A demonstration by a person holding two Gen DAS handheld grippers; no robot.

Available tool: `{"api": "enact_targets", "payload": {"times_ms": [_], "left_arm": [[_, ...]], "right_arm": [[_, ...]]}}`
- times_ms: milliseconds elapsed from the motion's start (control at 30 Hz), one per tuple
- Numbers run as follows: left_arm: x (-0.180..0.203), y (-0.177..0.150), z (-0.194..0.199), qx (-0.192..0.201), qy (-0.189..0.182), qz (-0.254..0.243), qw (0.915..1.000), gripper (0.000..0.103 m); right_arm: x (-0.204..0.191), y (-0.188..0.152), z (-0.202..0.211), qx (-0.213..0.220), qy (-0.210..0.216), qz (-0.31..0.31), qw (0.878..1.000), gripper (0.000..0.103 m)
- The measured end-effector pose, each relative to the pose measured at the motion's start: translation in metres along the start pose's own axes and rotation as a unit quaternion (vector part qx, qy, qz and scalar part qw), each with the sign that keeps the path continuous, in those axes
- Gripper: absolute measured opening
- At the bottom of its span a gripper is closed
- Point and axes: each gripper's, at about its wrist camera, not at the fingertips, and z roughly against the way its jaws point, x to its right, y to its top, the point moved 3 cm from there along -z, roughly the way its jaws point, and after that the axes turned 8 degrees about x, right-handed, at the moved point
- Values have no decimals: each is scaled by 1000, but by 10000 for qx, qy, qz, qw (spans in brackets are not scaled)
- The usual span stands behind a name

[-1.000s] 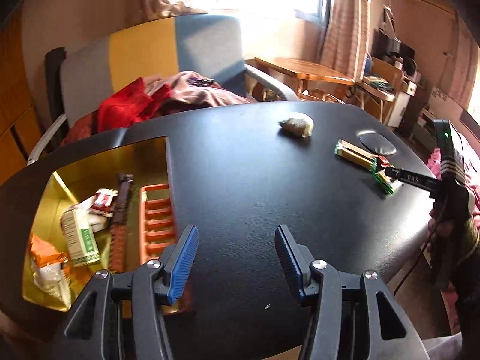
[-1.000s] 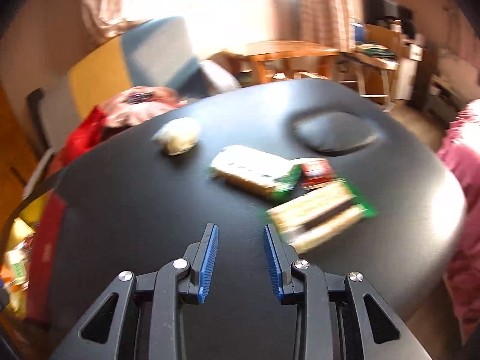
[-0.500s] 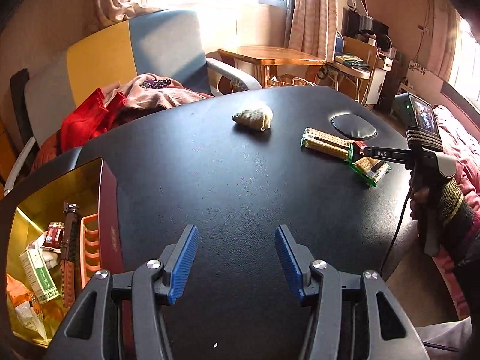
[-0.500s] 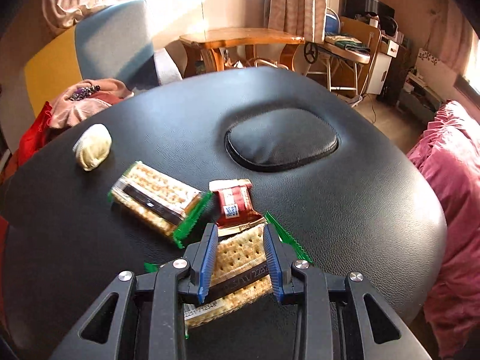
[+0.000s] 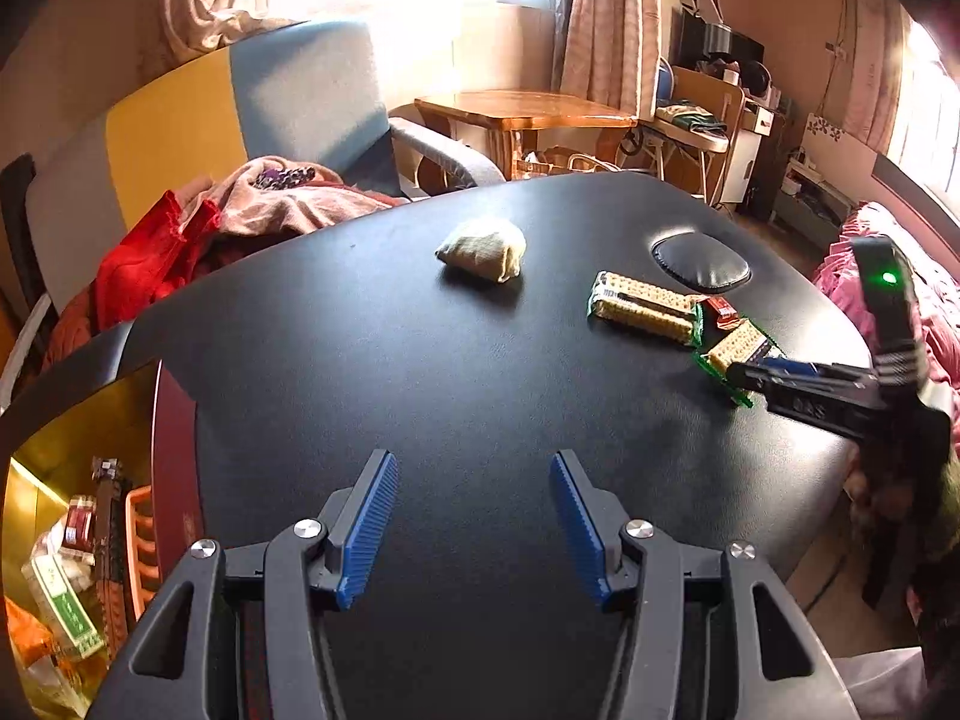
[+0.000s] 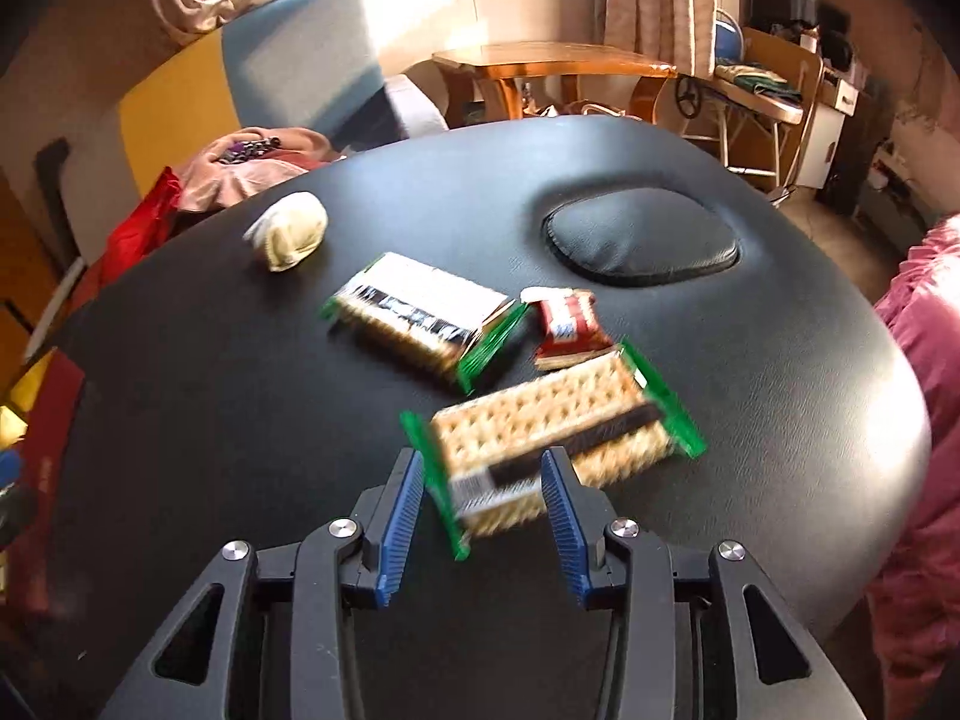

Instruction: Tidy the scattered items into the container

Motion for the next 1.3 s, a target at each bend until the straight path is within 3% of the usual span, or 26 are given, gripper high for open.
{"api": "enact_targets", "payload": {"times_ms": [300, 567, 733, 967, 1167, 1300], "left_arm": [[28, 66, -53, -18, -418, -288, 9987, 54], [85, 113, -123, -139, -885, -837, 9925, 54], [120, 116, -167, -402, -1262, -987, 9863, 54], [140, 107, -210, -802, -1302, -1254, 9802, 54], [125, 86, -217, -1030, -994, -1415, 9795, 54], [103, 72, -207, -1072, -955, -1217, 9821, 55]], "right_arm": [[25, 12, 12, 393, -247, -251, 9986, 42], [35, 25, 7, 554, -261, -283, 9977, 42], [48, 26, 6, 624, -299, -428, 9967, 43], [56, 40, -6, 648, -258, -291, 9971, 43], [46, 55, -30, 514, -53, 12, 9987, 41], [37, 59, -53, 233, 103, 198, 9995, 39]]}}
